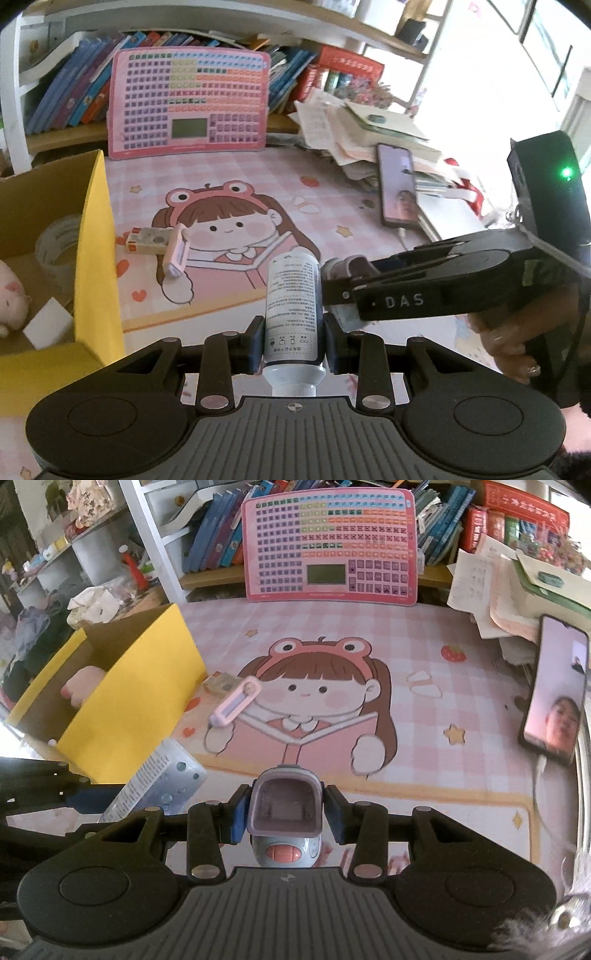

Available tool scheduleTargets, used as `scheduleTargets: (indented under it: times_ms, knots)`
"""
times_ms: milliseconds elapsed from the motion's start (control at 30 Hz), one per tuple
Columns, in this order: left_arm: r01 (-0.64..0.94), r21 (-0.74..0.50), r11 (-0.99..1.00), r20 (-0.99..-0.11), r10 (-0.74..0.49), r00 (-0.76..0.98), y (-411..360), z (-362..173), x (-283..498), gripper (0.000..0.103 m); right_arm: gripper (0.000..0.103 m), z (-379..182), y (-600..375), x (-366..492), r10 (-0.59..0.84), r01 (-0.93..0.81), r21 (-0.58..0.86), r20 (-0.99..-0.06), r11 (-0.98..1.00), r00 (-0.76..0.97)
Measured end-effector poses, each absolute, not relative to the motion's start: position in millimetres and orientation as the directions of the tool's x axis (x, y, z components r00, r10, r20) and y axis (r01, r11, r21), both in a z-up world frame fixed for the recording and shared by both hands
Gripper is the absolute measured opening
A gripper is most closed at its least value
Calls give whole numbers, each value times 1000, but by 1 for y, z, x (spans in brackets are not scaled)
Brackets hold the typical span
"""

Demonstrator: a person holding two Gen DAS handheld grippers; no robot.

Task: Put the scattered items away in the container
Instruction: 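Close the left tool on the white tube and lift it while the right tool holds the gadget, then carry the white tube and grey-pink gadget with both tools toward the yellow box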

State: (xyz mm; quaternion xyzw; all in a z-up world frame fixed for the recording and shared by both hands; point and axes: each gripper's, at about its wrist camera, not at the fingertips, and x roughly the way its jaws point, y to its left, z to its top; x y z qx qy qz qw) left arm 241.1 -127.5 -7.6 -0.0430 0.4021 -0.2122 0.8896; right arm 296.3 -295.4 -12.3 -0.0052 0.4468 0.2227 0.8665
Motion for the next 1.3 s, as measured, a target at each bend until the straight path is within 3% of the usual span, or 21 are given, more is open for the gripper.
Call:
scheduleTargets:
  times_ms: [533,1300]
  knots:
    - [359,-318,878,-657,-477,584,-63,4,169,31,40,-4,-246,199,351,-347,186,-785,919,510]
    - [235,-369,899,-665,-432,609,49,-5,74,31,40,-16,-138,100,401,-453,184,-800,872,447]
